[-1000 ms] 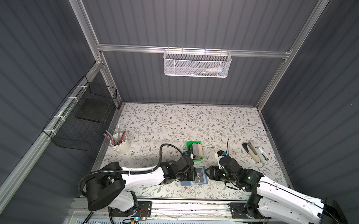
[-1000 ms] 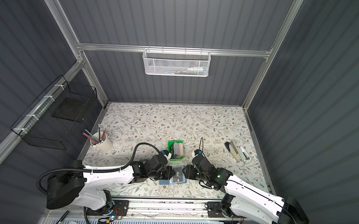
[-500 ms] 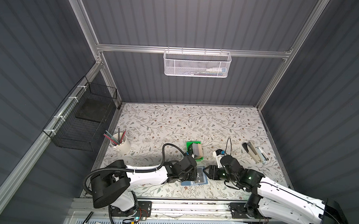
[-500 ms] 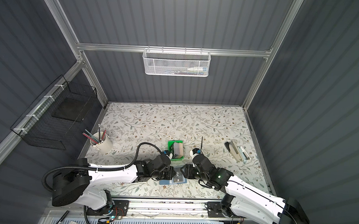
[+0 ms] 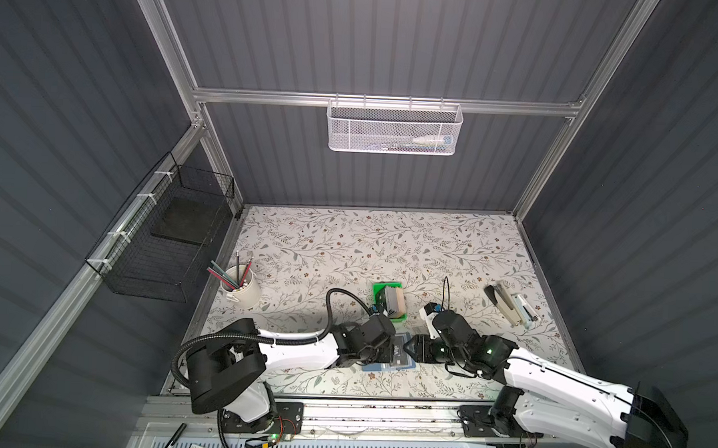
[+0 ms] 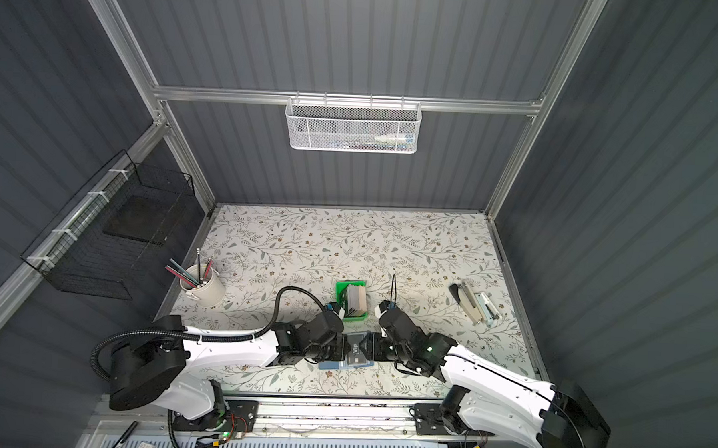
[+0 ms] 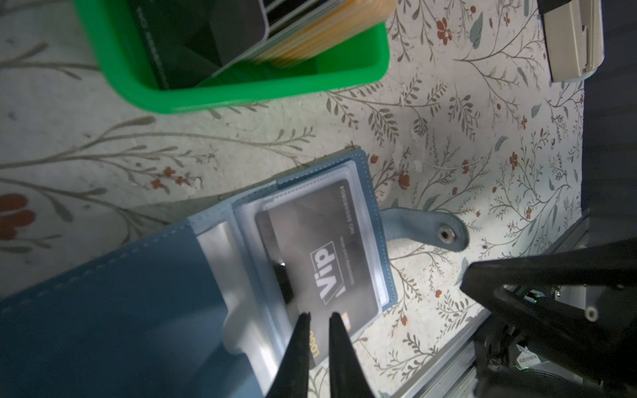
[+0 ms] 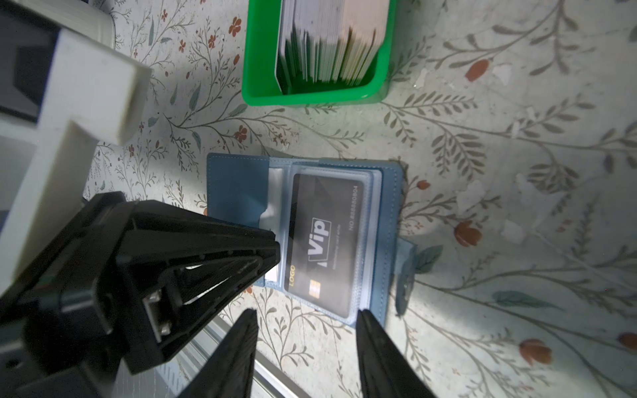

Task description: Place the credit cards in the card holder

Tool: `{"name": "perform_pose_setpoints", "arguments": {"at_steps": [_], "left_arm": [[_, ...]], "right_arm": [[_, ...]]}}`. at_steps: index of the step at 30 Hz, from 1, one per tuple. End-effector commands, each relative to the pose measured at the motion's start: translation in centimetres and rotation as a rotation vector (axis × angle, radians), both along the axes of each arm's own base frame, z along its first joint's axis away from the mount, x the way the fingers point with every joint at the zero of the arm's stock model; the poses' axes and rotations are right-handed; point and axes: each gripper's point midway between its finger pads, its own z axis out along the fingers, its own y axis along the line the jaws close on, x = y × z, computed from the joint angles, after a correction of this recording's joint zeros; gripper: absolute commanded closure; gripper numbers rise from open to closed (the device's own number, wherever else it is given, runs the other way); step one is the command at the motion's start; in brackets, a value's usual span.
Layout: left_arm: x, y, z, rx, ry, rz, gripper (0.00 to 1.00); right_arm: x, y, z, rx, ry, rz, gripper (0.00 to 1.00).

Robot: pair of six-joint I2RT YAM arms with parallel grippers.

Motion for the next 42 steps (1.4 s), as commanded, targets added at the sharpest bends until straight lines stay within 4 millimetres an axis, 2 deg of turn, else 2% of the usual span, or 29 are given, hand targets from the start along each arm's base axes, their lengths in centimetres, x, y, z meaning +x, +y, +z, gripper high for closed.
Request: {"name": "perform_pose_setpoints", "arguments": {"at_steps": [1,23,26,42], "left_arm": [[-0.1,-0.8,0.1,-0.018,0.002,-0.009,0.86],[0.0,-1.0,-1.1,-0.003,0.017,0.001,0.87],[0.0,-0.7,-1.2,0.004,0.018,0.011,0.9],[-0.3,0.2,-2.2,0.049,0.038,0.02,0.9]], "right_arm": [[0.1,-0.2,-0.2,-0.012,0.018,-0.034,0.51],[-0.3,-0.7,-2.1,-0.069,0.074,-0.047,0.51],[-0.2,-0.8,-2.2,-0.076,0.071,-0.049,0.51],[-0.1,-0.4,-2.8,-0.065,0.077,-0.05,0.5]]}}
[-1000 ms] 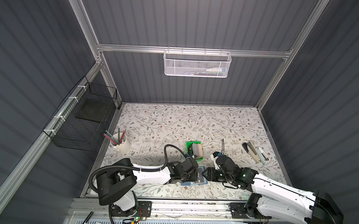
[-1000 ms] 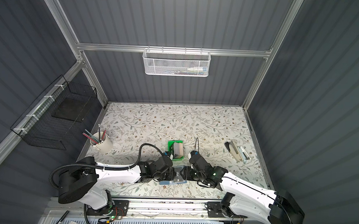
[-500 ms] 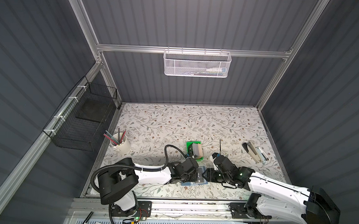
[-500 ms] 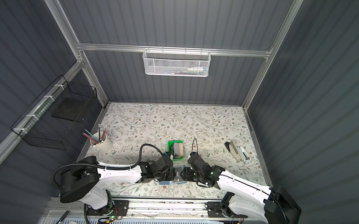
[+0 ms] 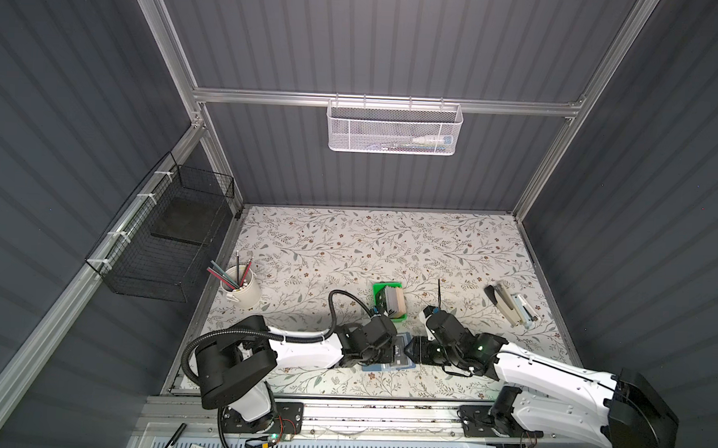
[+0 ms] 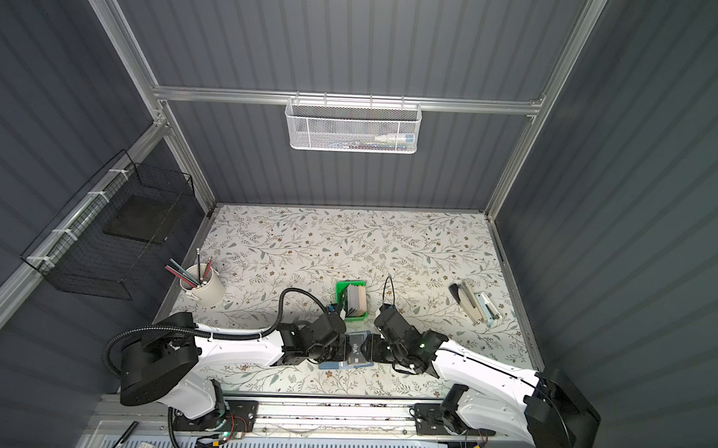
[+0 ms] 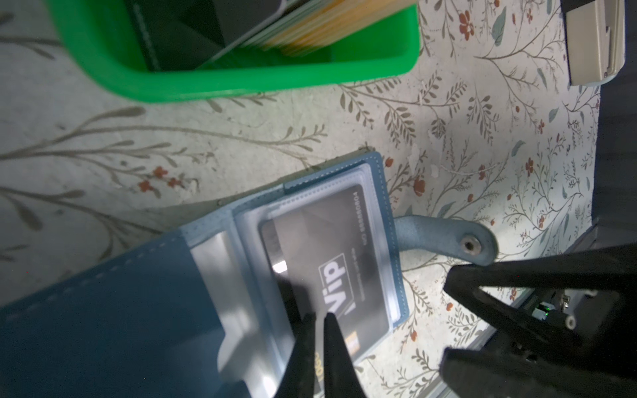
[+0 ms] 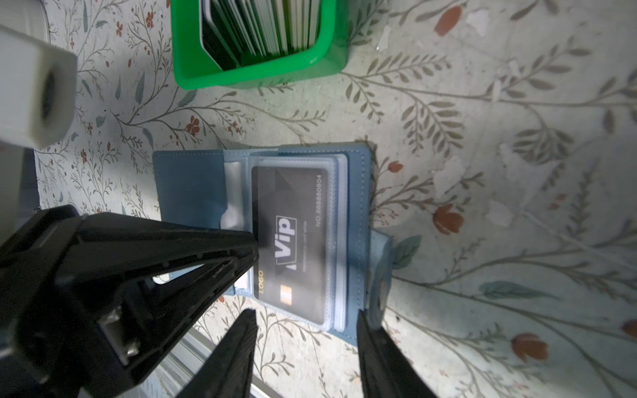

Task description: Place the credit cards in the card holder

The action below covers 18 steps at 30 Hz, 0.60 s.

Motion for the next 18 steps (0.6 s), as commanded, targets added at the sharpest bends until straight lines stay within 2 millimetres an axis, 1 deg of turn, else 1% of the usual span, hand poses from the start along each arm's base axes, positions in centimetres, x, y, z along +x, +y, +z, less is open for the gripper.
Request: {"name": "perform_pose_setpoints", "arguments": {"at_steps": [1,5,6,18], "left_arm": [[-0.4,0.5,-0.9,0.043,0.015,0.0,0.9],[-0.4,0.7,-1.0,0.047,0.018,0.004,0.91],[-0.5,0.8,-1.1,0.051,0.018,0.006,0.91],[-0.5,0.8,-1.7,0.055,0.029,0.016,0.91]], "right_arm": [[0.0,0.0,-0.4,-0.001,0.001,-0.01,0.5],[0.1,0.5,-0.4,0.028,0.003,-0.009,0.5],[-0.1,0.4,-1.1,0.009,0.022,-0.011,0.5],[-0.2,0.4,-2.1,0.005,0.041,-0.019,0.51]]}}
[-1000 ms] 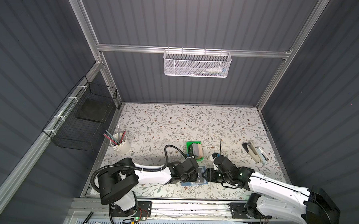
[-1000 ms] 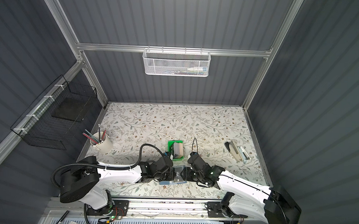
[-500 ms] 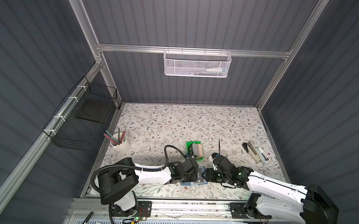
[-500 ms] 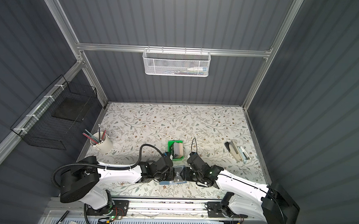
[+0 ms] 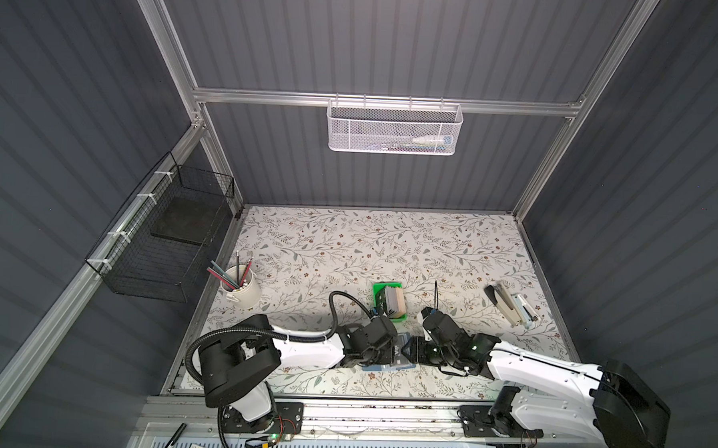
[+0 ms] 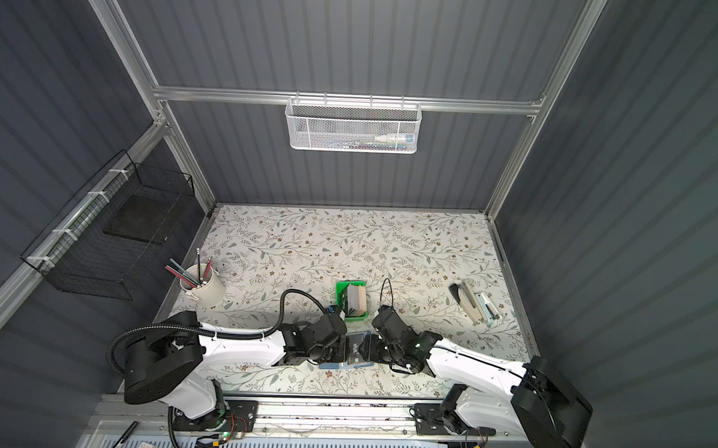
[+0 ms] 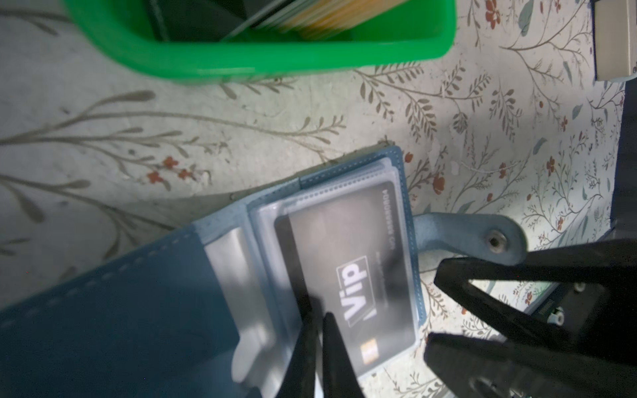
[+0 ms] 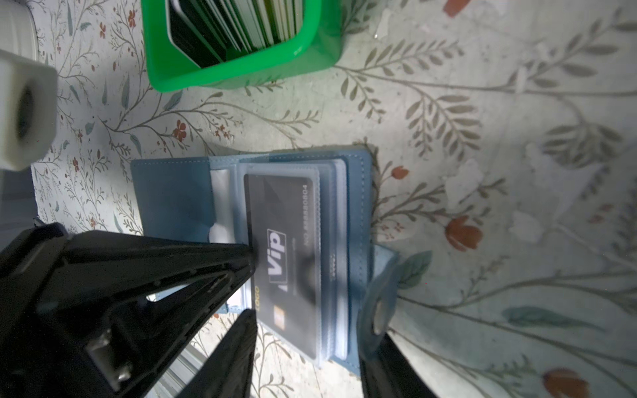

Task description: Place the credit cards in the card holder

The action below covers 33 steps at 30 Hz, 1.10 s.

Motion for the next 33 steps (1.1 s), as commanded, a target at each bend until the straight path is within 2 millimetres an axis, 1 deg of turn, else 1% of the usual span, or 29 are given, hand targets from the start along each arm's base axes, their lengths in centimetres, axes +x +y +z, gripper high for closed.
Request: {"name": "perform_pose_setpoints", "arguments": {"at_steps": [1,10,19,33], "left_arm": [[-0.4,0.6,-1.0,0.034,0.016,0.01,0.91],[-0.5,0.9,-1.4,0.032,0.021,0.025,0.91],[-0.6,1.3,-1.6,0.03,0.024,0.037,0.92],[-0.6,1.1,-1.6,0.019,0.021,0.04,0.92]], "right_arm": [[-0.4,-0.1,-0.7,-0.003,0.016,0.002,0.51],[-0.7,0.4,-0.7,0.025,0.017,0.027,0.6],[-0.8,0.6,-0.9,0.023,0.024,0.034,0.66],[-0.8,1.0,-0.9,0.021,0.018,0.045,0.76]]}}
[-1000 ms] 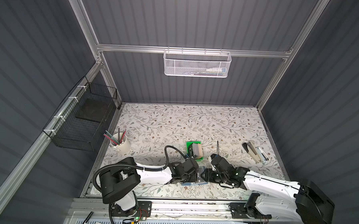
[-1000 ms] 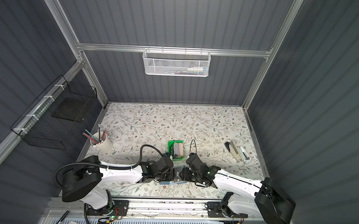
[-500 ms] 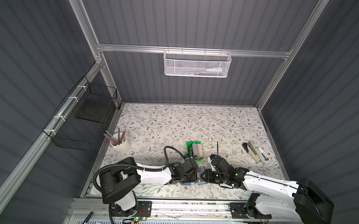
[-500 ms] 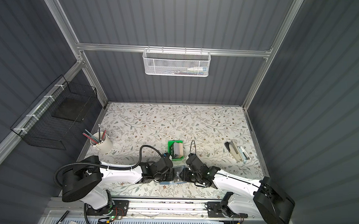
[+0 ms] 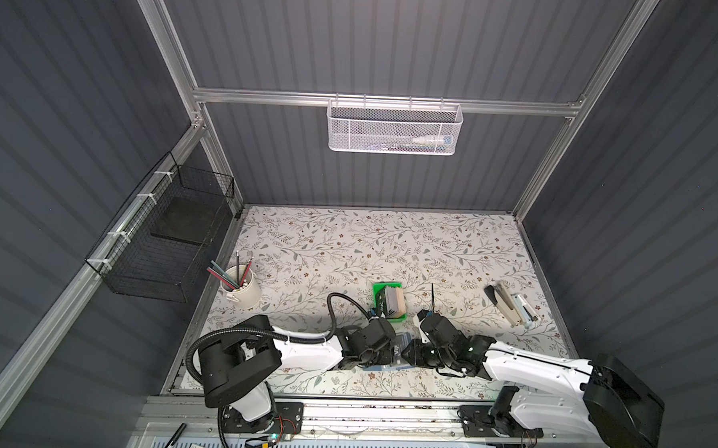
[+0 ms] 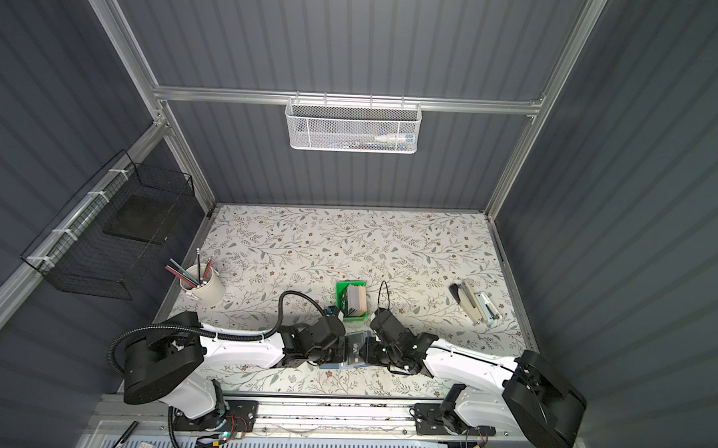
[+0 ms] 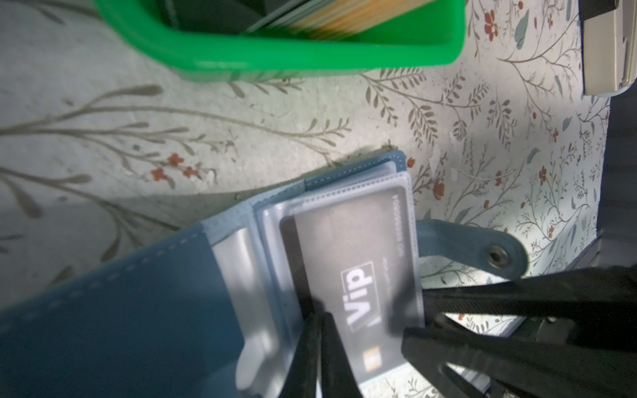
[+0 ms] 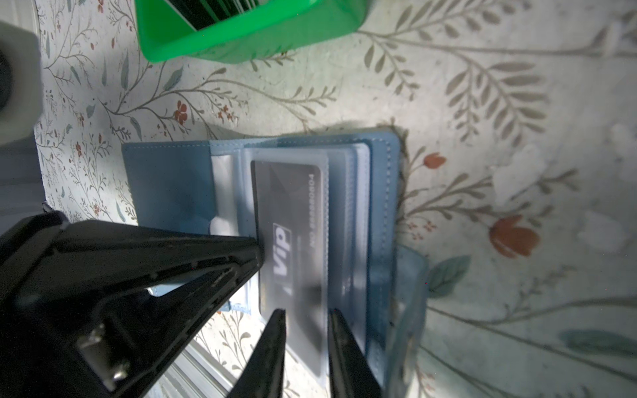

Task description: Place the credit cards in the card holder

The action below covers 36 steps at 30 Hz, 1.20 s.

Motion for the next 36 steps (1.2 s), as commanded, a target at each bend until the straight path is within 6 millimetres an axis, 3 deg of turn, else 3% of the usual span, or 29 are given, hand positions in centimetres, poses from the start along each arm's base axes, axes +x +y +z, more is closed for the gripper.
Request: {"name": "perform_pose_setpoints", "arguments": {"at_steps": [1,12,24,30,36], "left_arm": [[-0.6,1.1,-1.3,0.046,0.018,0.009,0.92],[-0.6,1.3,-0.6,-0.007,0.016,0.04,0.91],[-0.1,1.5,2.3,-0.056,-0.016,0.054,0.81],[0.8,3.2,3.2,-0.044,-0.037,0.076,0.81],[2.4,6.3,3.8,-0.103,-0.04,0.151,0.8]], "right_arm": [[-0.1,0.0,-0.2,-0.012,-0.005,0.005,0.77],[-0.1,0.6,0.6,-0.015,-0.037,0.028,0.8],[0.0,1.4,0.9,-0.043,-0.052,0.049,0.76],[0.1,2.0,1.5,-0.05,-0.065,0.064,0.76],[0.0,2.9,2.1,-0.06,-0.077,0.082,0.75]]}}
